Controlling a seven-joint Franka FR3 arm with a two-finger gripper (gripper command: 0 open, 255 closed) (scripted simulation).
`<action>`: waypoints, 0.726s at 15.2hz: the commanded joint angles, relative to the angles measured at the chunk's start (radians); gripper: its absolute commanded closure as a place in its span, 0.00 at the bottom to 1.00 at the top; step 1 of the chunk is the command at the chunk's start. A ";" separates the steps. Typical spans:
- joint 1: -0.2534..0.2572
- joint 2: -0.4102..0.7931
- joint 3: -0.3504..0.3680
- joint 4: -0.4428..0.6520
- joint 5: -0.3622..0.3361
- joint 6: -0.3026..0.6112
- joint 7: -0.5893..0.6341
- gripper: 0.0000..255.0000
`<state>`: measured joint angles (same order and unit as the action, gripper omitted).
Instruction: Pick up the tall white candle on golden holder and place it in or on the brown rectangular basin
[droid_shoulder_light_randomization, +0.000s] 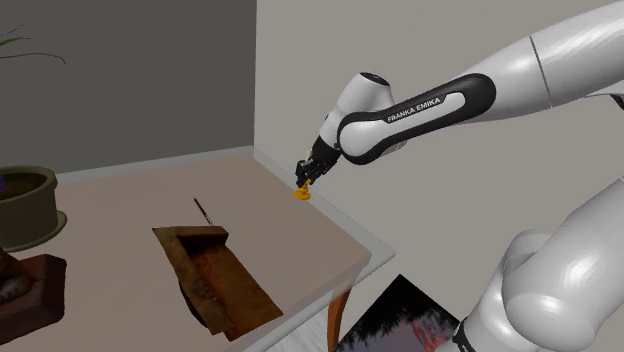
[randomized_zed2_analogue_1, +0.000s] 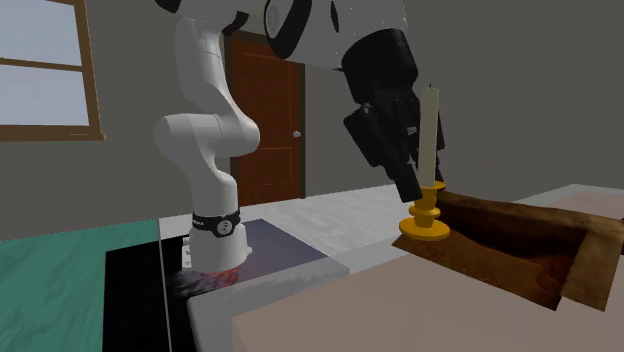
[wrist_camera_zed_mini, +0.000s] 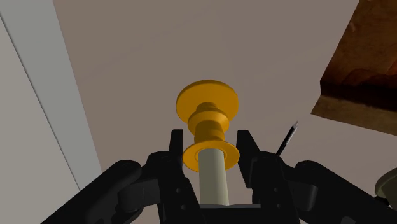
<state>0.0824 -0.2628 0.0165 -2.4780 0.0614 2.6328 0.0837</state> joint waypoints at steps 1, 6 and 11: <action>-0.001 -0.018 -0.002 0.012 -0.001 -0.031 -0.001 1.00; 0.002 -0.041 0.020 0.042 -0.012 -0.083 0.035 1.00; 0.023 -0.018 0.131 0.055 -0.056 -0.072 0.200 1.00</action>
<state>0.1020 -0.2878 0.1250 -2.4278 0.0150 2.5599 0.2485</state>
